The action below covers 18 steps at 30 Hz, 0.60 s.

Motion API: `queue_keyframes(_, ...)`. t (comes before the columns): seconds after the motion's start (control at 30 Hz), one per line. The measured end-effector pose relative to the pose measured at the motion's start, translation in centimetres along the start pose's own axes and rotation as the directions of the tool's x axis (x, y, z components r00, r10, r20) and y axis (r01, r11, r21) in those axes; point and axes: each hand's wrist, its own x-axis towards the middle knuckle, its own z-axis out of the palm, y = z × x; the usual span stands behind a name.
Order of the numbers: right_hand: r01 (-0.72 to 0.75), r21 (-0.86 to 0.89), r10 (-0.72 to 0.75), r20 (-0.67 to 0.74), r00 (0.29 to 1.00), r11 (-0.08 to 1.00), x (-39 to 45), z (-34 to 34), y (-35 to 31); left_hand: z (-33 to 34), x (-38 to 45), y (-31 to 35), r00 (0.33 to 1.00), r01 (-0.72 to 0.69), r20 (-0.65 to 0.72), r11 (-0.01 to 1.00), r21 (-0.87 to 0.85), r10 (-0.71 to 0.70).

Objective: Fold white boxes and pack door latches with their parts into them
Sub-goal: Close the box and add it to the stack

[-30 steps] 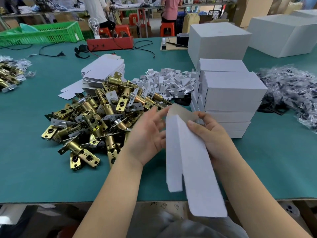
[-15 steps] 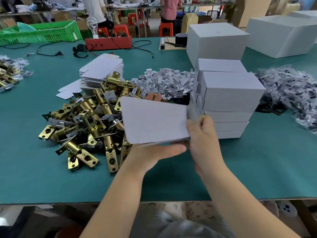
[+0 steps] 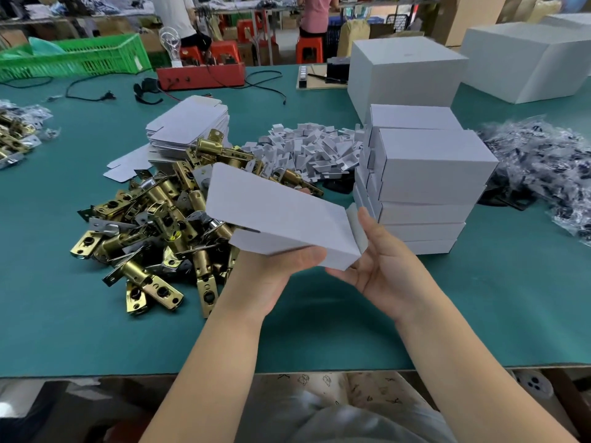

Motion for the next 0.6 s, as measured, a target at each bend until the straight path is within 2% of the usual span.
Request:
queue_keyframes(0.1, -0.06, -0.063, 0.06, 0.003, 0.998, 0.996, -0.1, -0.2, 0.4, -0.2, -0.1, 0.0, 0.993, 0.031, 0.11, 0.999, -0.014, -0.03)
queue_keyframes(0.3, 0.038, -0.018, -0.04, -0.178, 0.983, 0.999, 0.1, 0.0, 1.3, 0.4, 0.1, -0.2, 0.998, 0.063, 0.036, 0.997, -0.051, -0.061)
queue_keyframes(0.43, 0.047, -0.001, -0.047, -0.189, 0.981, 0.999, 0.1, 0.3, 1.4, 0.1, 0.3, 0.0, 0.998, 0.031, 0.053, 0.989, -0.146, -0.023)
queue_keyframes(0.6, 0.046, -0.063, -0.061, -0.256, 0.965, 0.997, 0.2, 0.3, 1.6, 0.1, 0.0, -0.4, 0.999, 0.044, 0.02, 0.999, -0.01, -0.043)
